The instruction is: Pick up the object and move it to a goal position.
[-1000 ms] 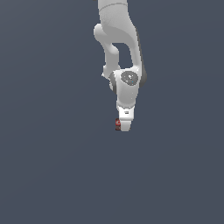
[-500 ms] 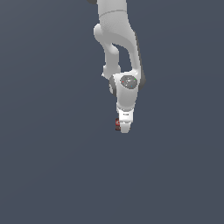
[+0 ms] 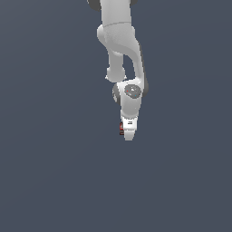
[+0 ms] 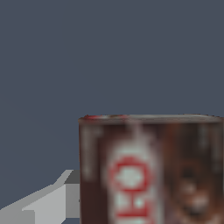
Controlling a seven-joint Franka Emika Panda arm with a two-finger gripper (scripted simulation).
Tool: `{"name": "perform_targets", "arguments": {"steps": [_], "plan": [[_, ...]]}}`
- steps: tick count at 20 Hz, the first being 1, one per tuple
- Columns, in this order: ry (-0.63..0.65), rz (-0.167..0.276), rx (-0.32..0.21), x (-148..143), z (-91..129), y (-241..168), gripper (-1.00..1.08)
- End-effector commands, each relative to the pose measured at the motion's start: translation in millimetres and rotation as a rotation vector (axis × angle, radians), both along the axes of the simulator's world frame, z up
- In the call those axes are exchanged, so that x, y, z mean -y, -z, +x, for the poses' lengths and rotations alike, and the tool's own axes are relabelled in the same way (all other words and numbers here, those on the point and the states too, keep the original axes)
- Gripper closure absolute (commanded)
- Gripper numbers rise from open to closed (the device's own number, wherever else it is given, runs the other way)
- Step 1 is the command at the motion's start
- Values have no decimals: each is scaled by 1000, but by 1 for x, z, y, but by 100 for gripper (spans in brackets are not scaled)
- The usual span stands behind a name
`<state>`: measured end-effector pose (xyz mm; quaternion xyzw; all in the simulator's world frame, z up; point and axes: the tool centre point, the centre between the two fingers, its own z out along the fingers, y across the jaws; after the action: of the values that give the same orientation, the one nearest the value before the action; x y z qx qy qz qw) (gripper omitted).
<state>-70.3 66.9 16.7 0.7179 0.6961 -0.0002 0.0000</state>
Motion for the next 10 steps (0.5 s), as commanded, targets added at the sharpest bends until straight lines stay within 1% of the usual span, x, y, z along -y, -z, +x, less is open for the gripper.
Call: {"name": "perform_targets", "arguments": {"steps": [1, 10], "plan": [[0, 0, 0, 0, 0, 1, 108], [-1, 0, 2, 0, 1, 0, 108]]}}
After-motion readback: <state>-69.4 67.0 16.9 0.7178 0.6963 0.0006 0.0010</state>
